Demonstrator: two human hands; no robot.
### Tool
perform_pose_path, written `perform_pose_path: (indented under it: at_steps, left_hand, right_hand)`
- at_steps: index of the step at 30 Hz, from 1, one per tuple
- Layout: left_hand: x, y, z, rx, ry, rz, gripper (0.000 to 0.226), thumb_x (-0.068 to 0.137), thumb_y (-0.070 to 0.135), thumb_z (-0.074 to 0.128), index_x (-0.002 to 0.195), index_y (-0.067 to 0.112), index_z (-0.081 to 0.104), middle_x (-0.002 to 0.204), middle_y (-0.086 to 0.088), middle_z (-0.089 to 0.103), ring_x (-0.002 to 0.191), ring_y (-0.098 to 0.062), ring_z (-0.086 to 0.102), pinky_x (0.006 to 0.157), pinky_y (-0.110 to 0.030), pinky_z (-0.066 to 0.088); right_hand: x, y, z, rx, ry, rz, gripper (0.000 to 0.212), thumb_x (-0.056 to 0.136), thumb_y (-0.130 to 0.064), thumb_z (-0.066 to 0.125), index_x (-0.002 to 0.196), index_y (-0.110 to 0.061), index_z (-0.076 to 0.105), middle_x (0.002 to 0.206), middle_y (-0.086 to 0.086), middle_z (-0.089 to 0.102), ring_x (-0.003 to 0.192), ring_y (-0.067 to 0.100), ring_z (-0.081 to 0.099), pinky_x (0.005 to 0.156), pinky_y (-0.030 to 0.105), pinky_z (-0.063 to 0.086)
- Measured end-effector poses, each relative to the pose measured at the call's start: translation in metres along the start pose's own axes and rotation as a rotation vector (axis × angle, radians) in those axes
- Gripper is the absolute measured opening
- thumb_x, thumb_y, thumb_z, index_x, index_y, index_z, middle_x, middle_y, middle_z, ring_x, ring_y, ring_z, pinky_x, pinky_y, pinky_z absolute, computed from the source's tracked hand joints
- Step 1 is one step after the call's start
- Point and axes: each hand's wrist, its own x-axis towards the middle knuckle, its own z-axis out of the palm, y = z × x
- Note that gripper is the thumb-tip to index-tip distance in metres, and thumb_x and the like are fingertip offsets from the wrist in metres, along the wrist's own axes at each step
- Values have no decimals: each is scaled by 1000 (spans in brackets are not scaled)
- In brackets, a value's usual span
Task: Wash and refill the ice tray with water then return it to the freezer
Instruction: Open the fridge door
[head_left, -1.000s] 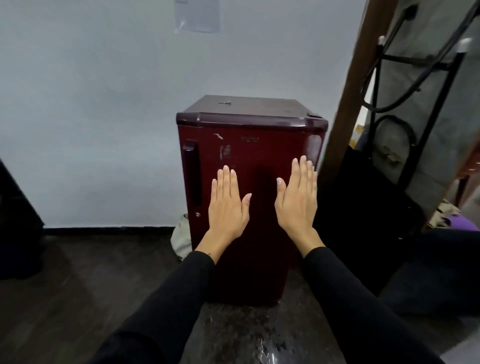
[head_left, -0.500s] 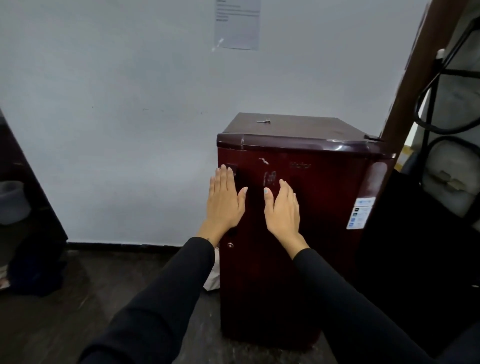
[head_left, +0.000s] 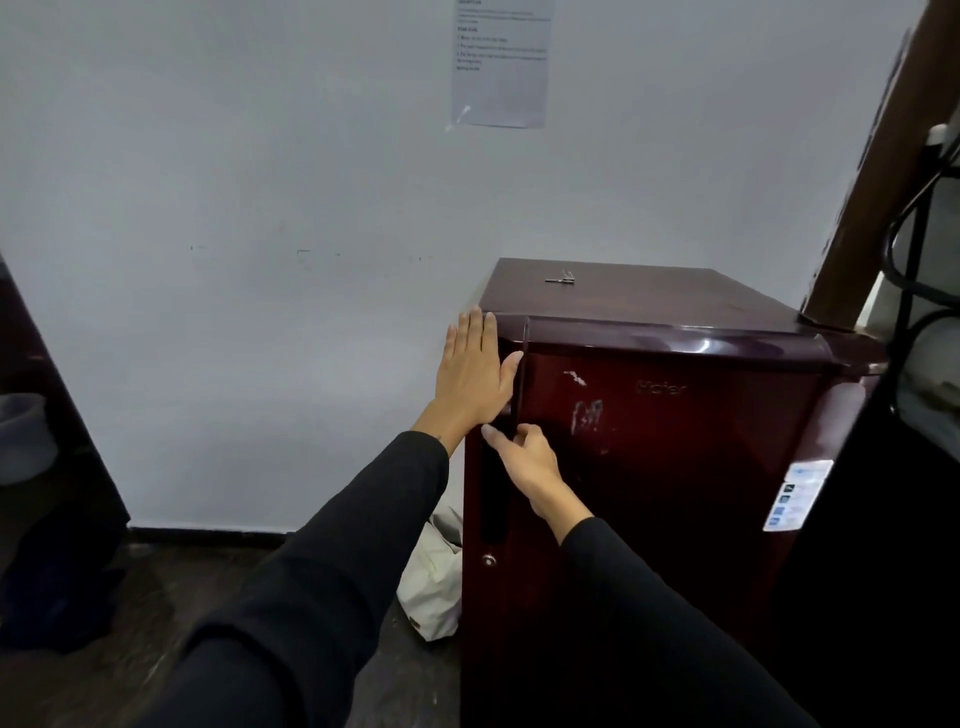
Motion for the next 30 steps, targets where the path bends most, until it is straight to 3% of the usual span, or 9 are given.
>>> perform_pose_path:
  at_steps: [4, 9, 13, 17, 25, 30]
  left_hand:
    - [26, -2, 4, 47, -30, 44, 68, 102, 45, 19, 151, 0, 5, 160, -19, 1, 148, -29, -5, 119, -39, -6]
    - [44, -7, 11, 69, -77, 49, 68, 102, 45, 18, 151, -1, 3, 160, -19, 1, 148, -29, -4, 119, -39, -6]
    - [44, -7, 20, 35, -12, 50, 67, 102, 44, 21, 151, 0, 7, 160, -18, 7, 148, -29, -1, 119, -38, -5]
    - [43, -10, 29, 28, 44, 48, 66, 102, 45, 22, 151, 1, 12, 159, -16, 12, 148, -29, 1, 119, -38, -3]
    - [44, -14, 37, -3, 107, 61, 66, 101, 45, 25, 151, 3, 14, 159, -14, 15, 149, -28, 3, 119, -37, -2]
    - [43, -14, 39, -17, 124, 64, 66, 101, 45, 26, 151, 2, 15, 159, -14, 15, 149, -28, 3, 119, -35, -3]
  right_hand:
    - [17, -5, 12, 15, -6, -1, 71, 82, -42, 71, 138, -9, 42, 126, 5, 57, 106, 18, 56, 83, 27, 45]
    - [34, -4, 24, -1, 40, 8, 59, 78, -35, 77, 125, -9, 54, 119, 6, 62, 106, 23, 61, 87, 33, 51]
    - [41, 3, 25, -46, 104, -24, 30, 80, -26, 70, 105, -11, 64, 99, 6, 67, 90, 22, 65, 87, 40, 55]
    - [42, 10, 27, -55, 80, -72, 20, 80, -24, 66, 94, -9, 62, 87, 8, 69, 82, 25, 67, 79, 42, 57]
    - [44, 17, 30, -38, 66, -102, 18, 80, -19, 65, 91, -5, 60, 81, 10, 67, 75, 25, 66, 70, 38, 55]
    - [44, 17, 30, -30, 61, -92, 22, 82, -15, 64, 99, -2, 61, 94, 15, 69, 87, 29, 67, 76, 40, 55]
